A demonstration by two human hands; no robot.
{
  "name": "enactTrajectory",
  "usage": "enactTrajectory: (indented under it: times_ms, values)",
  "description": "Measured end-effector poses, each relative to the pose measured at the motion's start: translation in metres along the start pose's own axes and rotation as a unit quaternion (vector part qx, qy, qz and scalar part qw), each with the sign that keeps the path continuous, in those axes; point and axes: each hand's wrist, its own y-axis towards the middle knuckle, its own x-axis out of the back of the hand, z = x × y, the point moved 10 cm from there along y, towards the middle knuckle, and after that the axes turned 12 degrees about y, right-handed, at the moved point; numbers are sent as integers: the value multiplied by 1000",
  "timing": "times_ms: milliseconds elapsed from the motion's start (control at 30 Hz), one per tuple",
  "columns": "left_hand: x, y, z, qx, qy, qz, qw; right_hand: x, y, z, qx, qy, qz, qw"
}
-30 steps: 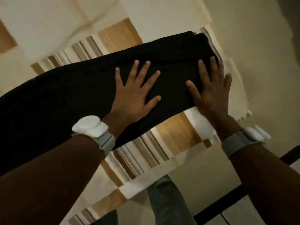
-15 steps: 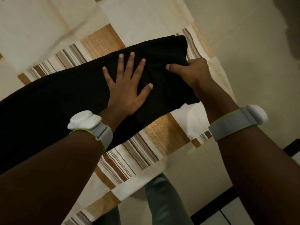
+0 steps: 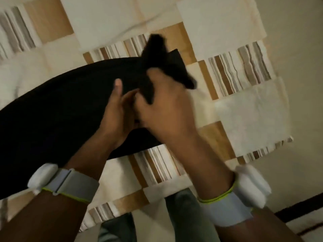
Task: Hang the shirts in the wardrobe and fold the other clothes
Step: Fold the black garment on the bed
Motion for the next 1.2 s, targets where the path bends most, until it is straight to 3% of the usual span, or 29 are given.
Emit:
enactTrajectory:
  times_ms: [67,100,267,367,500,600,700,767,833,967,1033,1100,1200]
  values:
    - [32,-13,11,1,-111,-35,993,-62,-22,11,2,11,144,990]
    - [44,-15,16,3,-136,-47,990,-75,-32,7,-9,27,165,986]
    - [53,-7,40,39,-121,38,991,-54,-48,-46,-75,54,40,995]
    - [66,-2,51,61,-113,19,992,-43,-43,-67,-76,26,-8,997]
    - [78,4,51,26,-8,-25,999,-67,-18,-74,-79,57,17,995]
    - [84,6,48,6,48,-30,998,-85,-3,-80,-141,68,-12,988]
    - [85,7,54,-4,78,-17,997,-82,-1,-95,-274,208,-114,932]
    - [87,8,56,-14,80,-12,997,-95,1,-89,-329,279,-91,898]
    - [84,9,55,-18,54,2,998,-110,16,-58,-280,380,-20,881]
    - [90,12,61,26,1,-15,1000,-124,37,4,-160,593,104,783]
    - [91,14,61,60,-40,-17,997,-108,41,-11,-160,558,53,813]
    - [89,15,59,79,-73,-13,994,-91,34,-40,-172,430,-19,886]
    - [100,15,55,62,-42,-63,995,-90,15,-65,-161,291,-42,942]
